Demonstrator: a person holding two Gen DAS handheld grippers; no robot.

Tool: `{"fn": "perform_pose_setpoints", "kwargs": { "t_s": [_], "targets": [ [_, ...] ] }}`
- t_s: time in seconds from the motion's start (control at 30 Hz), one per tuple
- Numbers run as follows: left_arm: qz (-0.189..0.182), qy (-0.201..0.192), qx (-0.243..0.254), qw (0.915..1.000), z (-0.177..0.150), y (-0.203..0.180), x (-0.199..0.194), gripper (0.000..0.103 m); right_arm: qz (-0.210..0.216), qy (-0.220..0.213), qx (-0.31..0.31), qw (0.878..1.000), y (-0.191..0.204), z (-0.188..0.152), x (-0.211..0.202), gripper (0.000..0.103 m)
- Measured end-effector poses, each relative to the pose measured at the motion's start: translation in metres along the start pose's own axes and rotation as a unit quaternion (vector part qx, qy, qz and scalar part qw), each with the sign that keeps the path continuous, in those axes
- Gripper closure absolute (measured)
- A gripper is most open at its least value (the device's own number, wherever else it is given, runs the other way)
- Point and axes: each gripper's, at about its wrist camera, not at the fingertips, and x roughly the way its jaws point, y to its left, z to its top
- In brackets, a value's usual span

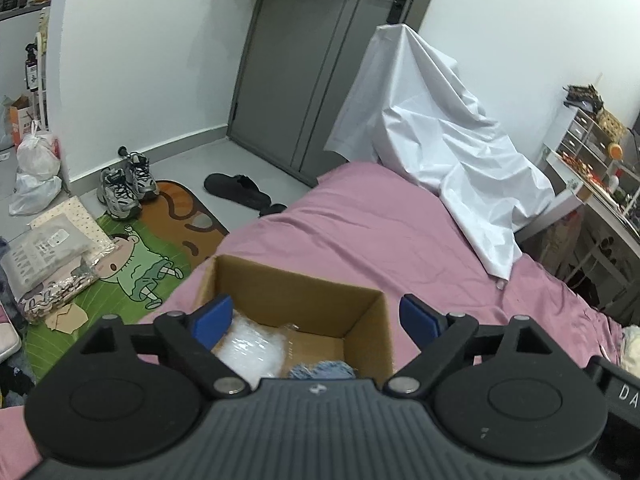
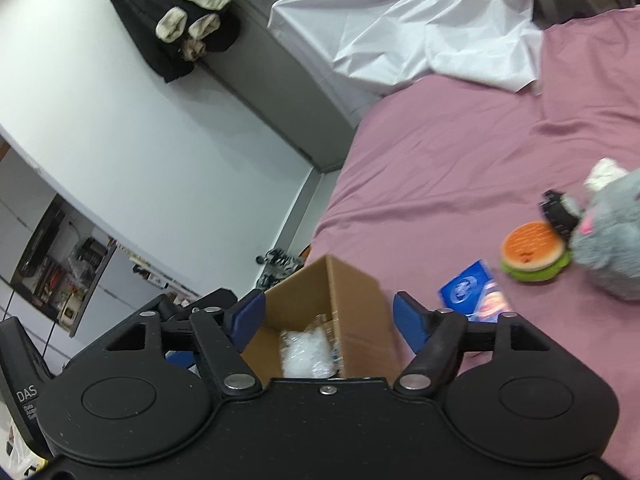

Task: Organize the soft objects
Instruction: 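Open both grippers to drop the bag and pouch into the box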

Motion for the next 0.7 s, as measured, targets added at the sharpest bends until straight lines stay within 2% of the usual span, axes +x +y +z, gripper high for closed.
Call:
{"fn": "perform_pose_setpoints", "kwargs": {
  "t_s": [0.13,0.6,0.7],
  "targets": [
    [-0.009,0.005,0.013,0.9999,-0.003,-0.015,-0.003,0.013,-0.012,-0.015,0.003,1.000,-0.010,0.005,-0.012,0.023],
    [-0.038,0.022,0.033,0.9985,-0.006,-0.062,0.002,0.013,-0.046,-0.040,0.008,0.998,-0.046,0.026,-0.040,0.019],
    [-0.051,0.031,0.036,0.9976,-0.006,-0.071,0.005,0.013,-0.055,-0.048,0.003,0.997,-0.053,0.032,-0.047,0.014]
  ]
}}
